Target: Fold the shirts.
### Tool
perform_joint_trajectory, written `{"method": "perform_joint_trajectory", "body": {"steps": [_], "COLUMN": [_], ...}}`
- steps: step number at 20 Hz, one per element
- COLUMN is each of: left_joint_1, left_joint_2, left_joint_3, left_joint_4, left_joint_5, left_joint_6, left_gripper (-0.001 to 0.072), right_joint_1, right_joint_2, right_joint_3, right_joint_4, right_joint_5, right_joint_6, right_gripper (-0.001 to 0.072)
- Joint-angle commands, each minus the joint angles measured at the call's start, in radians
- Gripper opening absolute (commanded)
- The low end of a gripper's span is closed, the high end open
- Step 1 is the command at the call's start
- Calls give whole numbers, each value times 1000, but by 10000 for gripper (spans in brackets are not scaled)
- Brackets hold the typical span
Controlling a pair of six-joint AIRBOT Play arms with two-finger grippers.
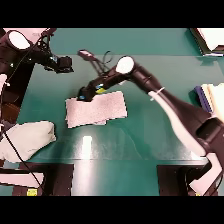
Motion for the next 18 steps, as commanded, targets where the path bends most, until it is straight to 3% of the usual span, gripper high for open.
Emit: {"method": "perform_joint_trajectory", "body": {"steps": [1, 5, 7, 9, 13, 18], "left_joint_1": [-11, -68, -90, -101, -103, -103], "left_joint_2": [0, 0, 0, 0, 0, 0], "left_joint_3": [1, 1, 1, 1, 1, 1], "left_joint_4": [-12, -14, -18, -19, -22, -23], "left_joint_5": [-18, 28, 57, 74, 79, 79], "left_joint_6": [13, 34, 40, 40, 40, 40], "left_gripper": [23, 23, 23, 23, 23, 23], "right_joint_1": [-159, -379, -462, -504, -455, -292], "right_joint_2": [127, 262, 256, 199, 50, -75], "right_joint_3": [-224, -522, -610, -650, -627, -480], "right_joint_4": [-40, -113, -56, 46, 211, 251], "right_joint_5": [122, 8, -21, -16, -12, -6], "right_joint_6": [28, 79, 78, 73, 22, 22], "right_gripper": [547, 552, 617, 617, 611, 588]}}
